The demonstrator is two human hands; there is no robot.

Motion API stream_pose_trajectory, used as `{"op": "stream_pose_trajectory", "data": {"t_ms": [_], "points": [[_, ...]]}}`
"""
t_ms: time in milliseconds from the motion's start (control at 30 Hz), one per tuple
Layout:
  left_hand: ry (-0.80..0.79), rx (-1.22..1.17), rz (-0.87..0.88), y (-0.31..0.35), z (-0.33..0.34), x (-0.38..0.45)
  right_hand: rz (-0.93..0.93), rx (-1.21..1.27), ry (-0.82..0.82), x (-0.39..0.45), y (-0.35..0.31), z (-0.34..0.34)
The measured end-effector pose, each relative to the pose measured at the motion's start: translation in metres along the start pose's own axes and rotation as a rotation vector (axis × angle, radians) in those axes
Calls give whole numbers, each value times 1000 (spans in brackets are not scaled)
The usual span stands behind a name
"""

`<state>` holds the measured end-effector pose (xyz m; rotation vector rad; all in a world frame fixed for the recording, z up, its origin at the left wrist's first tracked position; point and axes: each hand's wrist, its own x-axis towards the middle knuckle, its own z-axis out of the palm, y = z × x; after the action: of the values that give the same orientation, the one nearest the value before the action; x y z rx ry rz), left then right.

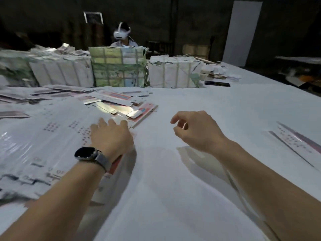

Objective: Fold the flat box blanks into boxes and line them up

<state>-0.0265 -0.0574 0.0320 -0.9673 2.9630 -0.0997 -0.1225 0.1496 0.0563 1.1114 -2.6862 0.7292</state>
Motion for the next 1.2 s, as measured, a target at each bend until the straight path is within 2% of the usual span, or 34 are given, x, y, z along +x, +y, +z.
{"op": "stream_pose_trajectory", "data": {"t_ms": [100,233,433,833,1000,1100,1200], "points": [[19,72,36,6,1,-3,-47,3,-4,-4,-5,8],[134,98,105,10,-1,-9,-82,19,-5,-6,-6,16],[72,82,135,22,-2,-15,-97,23,7,-7,-6,20],[188,96,331,41,-7,-29,-150,92,110,-8,-8,17],[203,198,339,26,-35,-26,-135,116,105,-7,-6,16],[244,84,302,11,-64,-27,-128,135,102,-5,-5,16],[437,-288,341,15,-83,-32,-114,292,156,-3,-7,15]]}}
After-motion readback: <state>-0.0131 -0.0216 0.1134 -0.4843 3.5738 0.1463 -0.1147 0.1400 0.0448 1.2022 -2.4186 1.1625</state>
